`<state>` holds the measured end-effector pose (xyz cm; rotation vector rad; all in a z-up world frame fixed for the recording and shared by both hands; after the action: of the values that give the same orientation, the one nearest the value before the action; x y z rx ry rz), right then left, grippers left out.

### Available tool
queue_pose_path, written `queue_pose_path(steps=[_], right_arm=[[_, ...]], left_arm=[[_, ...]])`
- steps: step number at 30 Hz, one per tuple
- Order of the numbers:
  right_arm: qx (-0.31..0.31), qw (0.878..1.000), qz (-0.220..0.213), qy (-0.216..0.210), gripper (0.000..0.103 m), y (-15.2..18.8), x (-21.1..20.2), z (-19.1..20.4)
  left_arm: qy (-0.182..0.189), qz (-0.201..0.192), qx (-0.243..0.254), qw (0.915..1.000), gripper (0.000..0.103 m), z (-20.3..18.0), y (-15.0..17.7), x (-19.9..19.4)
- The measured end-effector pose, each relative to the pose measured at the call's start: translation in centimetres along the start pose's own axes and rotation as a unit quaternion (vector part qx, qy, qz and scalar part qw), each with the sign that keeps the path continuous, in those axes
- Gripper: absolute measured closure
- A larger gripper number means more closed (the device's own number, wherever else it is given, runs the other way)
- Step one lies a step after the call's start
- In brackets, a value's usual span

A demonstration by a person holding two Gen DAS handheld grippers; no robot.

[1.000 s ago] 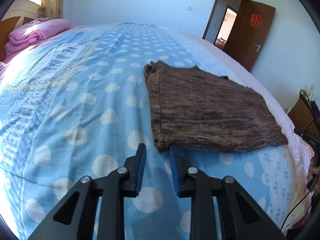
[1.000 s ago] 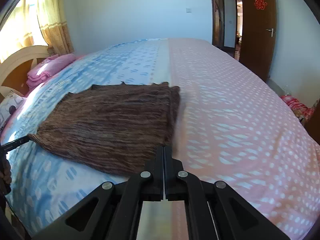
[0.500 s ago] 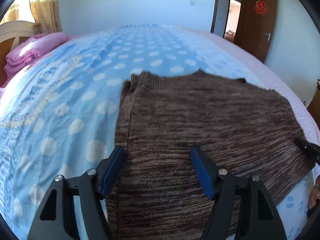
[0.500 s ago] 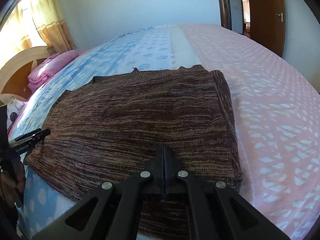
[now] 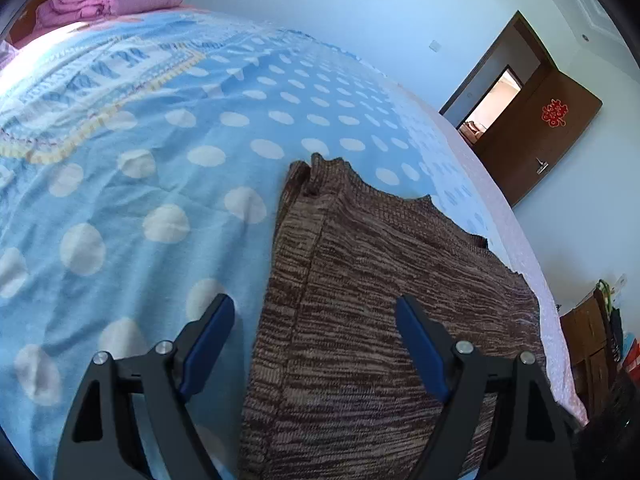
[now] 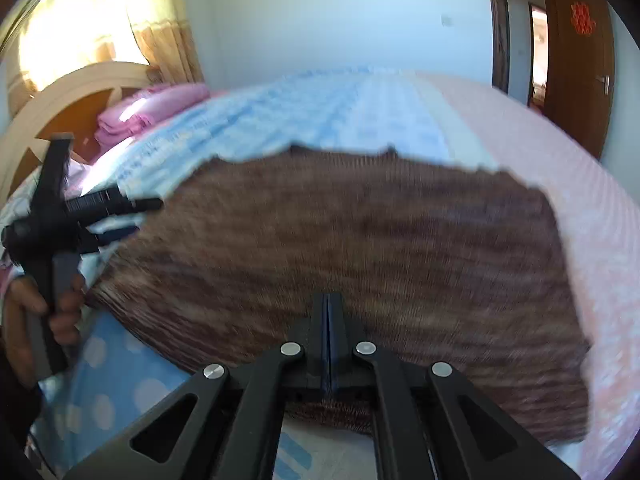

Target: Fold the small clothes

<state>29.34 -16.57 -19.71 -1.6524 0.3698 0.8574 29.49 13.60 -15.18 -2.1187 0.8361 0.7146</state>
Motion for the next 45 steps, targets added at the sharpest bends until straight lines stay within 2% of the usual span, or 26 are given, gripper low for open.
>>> queue_pose_path(steps=[3, 5, 7, 10, 14, 17, 18, 20, 22, 26, 31, 35, 39, 45], right_arm=[[0.036, 0.999, -0.014, -0.021, 0.103, 0.2, -0.5, -1.3], [0.051, 0.998, -0.02, -0.036, 0.103, 0.4, -0.3, -1.9], [0.055, 0.997, -0.022, -0.041, 0.103, 0.7, -0.4, -1.8], [0.056, 0.997, -0.024, -0.042, 0.103, 0.7, -0.5, -1.8], [0.058, 0.997, -0.026, -0.044, 0.103, 0.7, -0.3, -1.8], [0.062, 0.996, -0.029, -0.048, 0.103, 0.9, -0.5, -2.0], [0.063, 0.996, -0.03, -0.049, 0.103, 1.0, -0.5, -2.0], [0.065, 0.996, -0.031, -0.052, 0.103, 1.0, -0.5, -2.1], [0.068, 0.996, -0.032, -0.055, 0.103, 1.1, -0.5, -2.2], [0.079, 0.994, -0.036, -0.066, 0.103, 1.3, -0.5, -2.4], [0.087, 0.993, -0.039, -0.074, 0.103, 1.5, -0.6, -2.6], [0.093, 0.992, -0.04, -0.081, 0.103, 1.7, -0.5, -2.8], [0.099, 0.99, -0.041, -0.087, 0.103, 1.8, -0.4, -2.9], [0.101, 0.99, -0.041, -0.088, 0.103, 1.8, -0.3, -2.8]], left_arm=[[0.005, -0.005, -0.006, 1.0, 0.02, -0.2, -0.1, 0.5], [-0.003, -0.009, -0.001, 1.0, 0.04, -0.2, 0.2, 0.4], [-0.001, -0.006, 0.0, 1.0, 0.052, 0.0, 0.7, 0.0], [0.014, -0.005, -0.006, 0.9999, 0.054, 0.3, 1.4, -0.6], [0.005, -0.005, 0.0, 1.0, 0.046, -0.1, 1.5, -0.4], [0.009, -0.003, -0.012, 0.9999, 0.051, 0.0, 1.0, 0.0], [0.013, -0.004, -0.023, 0.9996, 0.054, 0.2, 0.8, 0.0], [0.0, -0.008, -0.029, 0.9995, 0.081, 0.3, 0.6, 0.1], [0.002, -0.007, -0.023, 0.9997, 0.088, 0.0, 0.7, 0.2], [-0.027, -0.036, 0.015, 0.9989, 0.09, -2.5, 1.1, -0.4], [-0.009, -0.071, 0.099, 0.9925, 0.091, -8.5, 2.6, -1.8], [0.007, -0.054, 0.165, 0.9848, 0.093, -12.3, 5.1, -0.5], [-0.014, -0.021, 0.177, 0.9838, 0.094, -11.7, 7.2, 2.9], [0.0, -0.021, 0.174, 0.9845, 0.094, -11.5, 7.3, 2.8]])
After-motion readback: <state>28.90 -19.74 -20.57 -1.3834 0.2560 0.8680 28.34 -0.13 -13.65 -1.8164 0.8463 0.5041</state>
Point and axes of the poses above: each gripper's, at about its wrist camera, not at the fingertips, and x roughly the way its jaws point, z to its left, y to its underside, the point moved 2 cm from there along x, roughly the way its jaws point, and after that the axes turned 14 degrees about -x, right-handed, at the moved point
